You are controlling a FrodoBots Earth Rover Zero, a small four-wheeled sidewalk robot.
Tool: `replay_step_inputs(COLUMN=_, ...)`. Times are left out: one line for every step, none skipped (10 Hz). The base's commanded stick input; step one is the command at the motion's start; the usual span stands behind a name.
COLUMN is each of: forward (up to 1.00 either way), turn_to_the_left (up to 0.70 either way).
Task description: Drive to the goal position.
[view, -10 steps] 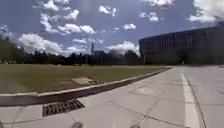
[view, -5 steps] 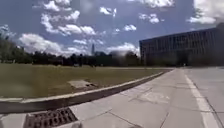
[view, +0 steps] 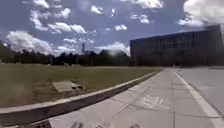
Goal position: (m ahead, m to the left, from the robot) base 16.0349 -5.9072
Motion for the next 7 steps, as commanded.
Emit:
replay_step_inputs(forward=0.70, turn_to_the_left=-0.31)
replay_step_inputs(forward=0.70, turn_to_the_left=-0.31)
replay_step_inputs(forward=0.70, turn_to_the_left=-0.32)
replay_step_inputs(forward=0.70, turn_to_the_left=-0.31)
replay_step_inputs(forward=0.70, turn_to_the_left=-0.31)
replay_step_inputs(forward=0.70, turn_to_the_left=-0.32)
replay_step_inputs(forward=0.70, turn_to_the_left=-0.32)
